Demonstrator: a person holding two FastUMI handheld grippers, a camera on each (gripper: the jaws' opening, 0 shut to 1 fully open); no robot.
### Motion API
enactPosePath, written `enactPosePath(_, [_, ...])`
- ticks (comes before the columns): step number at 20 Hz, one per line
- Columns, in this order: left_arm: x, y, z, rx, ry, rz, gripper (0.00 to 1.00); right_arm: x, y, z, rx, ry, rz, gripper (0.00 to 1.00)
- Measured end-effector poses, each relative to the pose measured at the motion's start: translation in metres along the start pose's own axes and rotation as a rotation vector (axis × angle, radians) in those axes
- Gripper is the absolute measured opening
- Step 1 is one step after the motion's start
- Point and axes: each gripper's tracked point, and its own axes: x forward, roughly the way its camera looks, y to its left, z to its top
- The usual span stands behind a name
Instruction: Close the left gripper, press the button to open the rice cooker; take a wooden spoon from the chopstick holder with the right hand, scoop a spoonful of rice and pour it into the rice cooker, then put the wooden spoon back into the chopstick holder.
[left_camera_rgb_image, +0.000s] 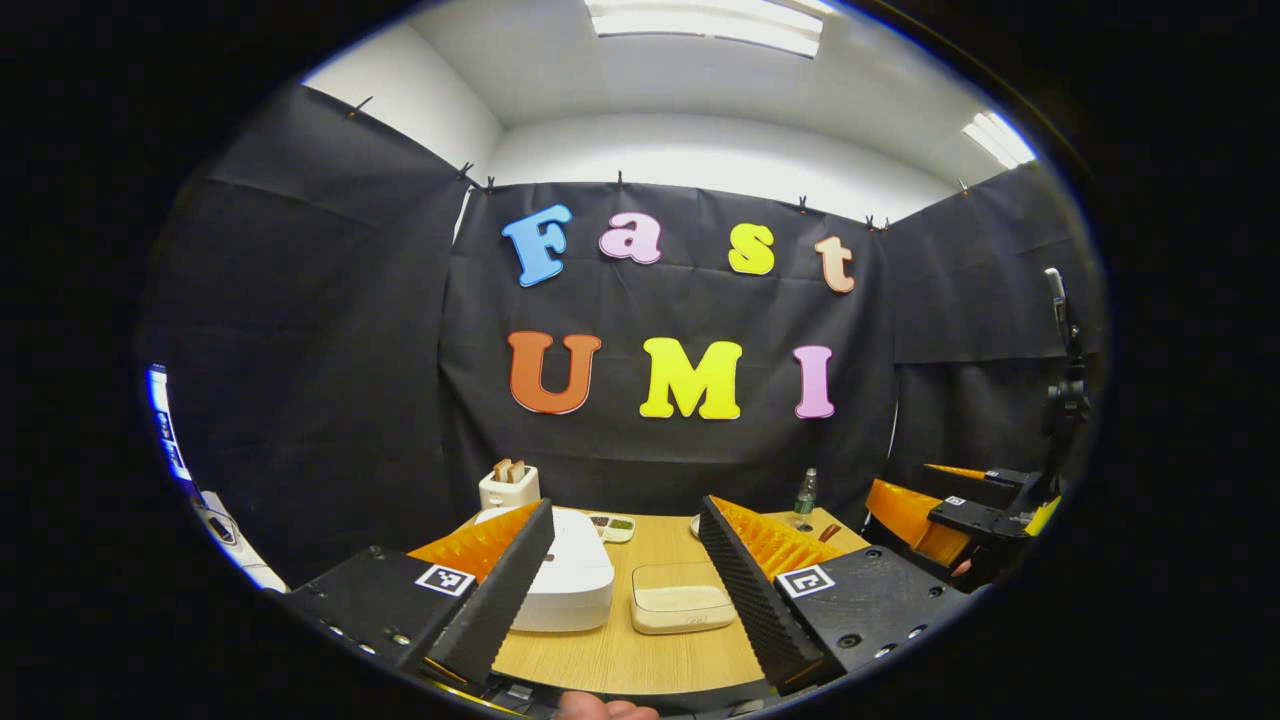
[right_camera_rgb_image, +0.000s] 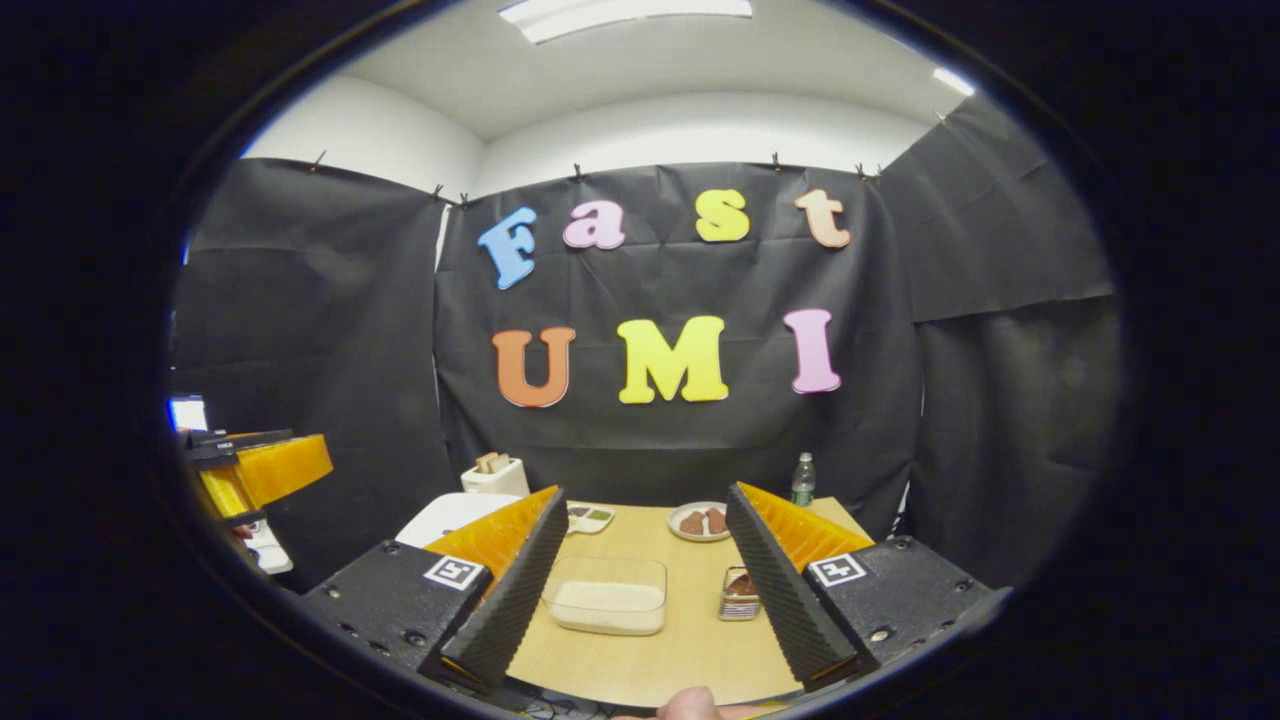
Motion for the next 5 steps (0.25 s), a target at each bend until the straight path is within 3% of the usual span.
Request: enactPosePath(5, [-0.0001, -0.0010, 0.0019, -0.007, -0.008, 0.003, 0.94, -0.0018, -0.0019, 0.0065, -0.005, -0.011, 0.003, 1.00])
